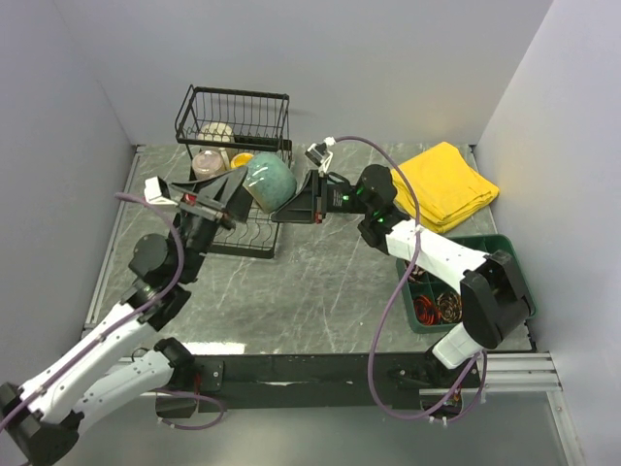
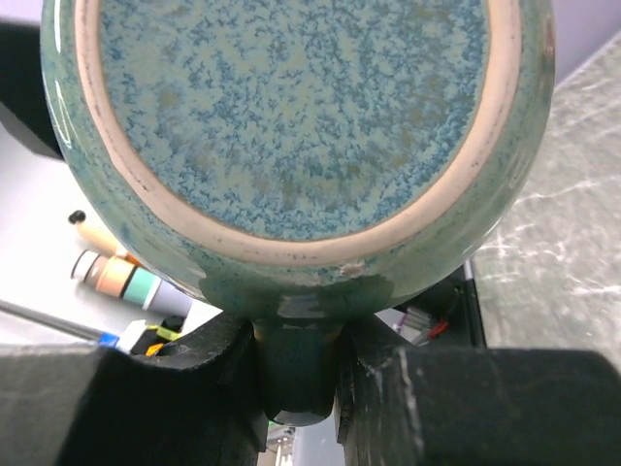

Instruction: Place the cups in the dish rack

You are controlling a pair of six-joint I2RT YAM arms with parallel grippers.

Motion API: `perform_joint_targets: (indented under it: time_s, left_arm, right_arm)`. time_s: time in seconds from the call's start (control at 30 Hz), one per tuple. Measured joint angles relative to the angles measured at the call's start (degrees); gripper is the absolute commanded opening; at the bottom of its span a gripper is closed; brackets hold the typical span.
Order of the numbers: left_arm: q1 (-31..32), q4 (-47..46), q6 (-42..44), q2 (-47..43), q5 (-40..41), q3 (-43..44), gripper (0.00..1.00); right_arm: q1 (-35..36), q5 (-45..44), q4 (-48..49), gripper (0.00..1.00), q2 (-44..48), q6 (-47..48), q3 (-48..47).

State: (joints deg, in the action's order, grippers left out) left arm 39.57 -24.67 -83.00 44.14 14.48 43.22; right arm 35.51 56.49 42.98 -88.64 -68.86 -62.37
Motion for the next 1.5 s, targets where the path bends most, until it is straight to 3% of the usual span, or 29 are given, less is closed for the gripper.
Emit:
perform_joint_targets:
  time_s: [0.2, 0.43, 0.8, 1.13, 1.5]
  left_arm:
    - [0.0, 12.68, 1.81, -8.11, 0.39, -1.42, 0.94]
    - [0.0, 33.11, 8.72, -20.87, 3.93, -2.01, 0.96]
    - [0.0, 56.61, 13.86, -34.88, 10.05, -3.5, 0.97]
    - [0.02, 67.91, 13.31, -43.82, 13.77, -5.22, 0.97]
    - [0.07, 73.53, 11.63, -44.04, 15.43, -6.12, 0.97]
  right_arm:
    - [-0.9, -1.66, -5.35, 0.0, 0.0, 4.68, 0.09]
    - [-1.29, -5.29, -20.0, 0.0, -0.85, 17.25, -1.27]
    - [1.42, -17.59, -39.41, 0.0, -12.02, 33.66, -12.04]
    - [4.96, -29.31, -48.11, 0.0, -18.47, 42.66, -19.47]
    - [10.01, -43.47, -50.53, 0.0, -26.4, 52.78, -28.57]
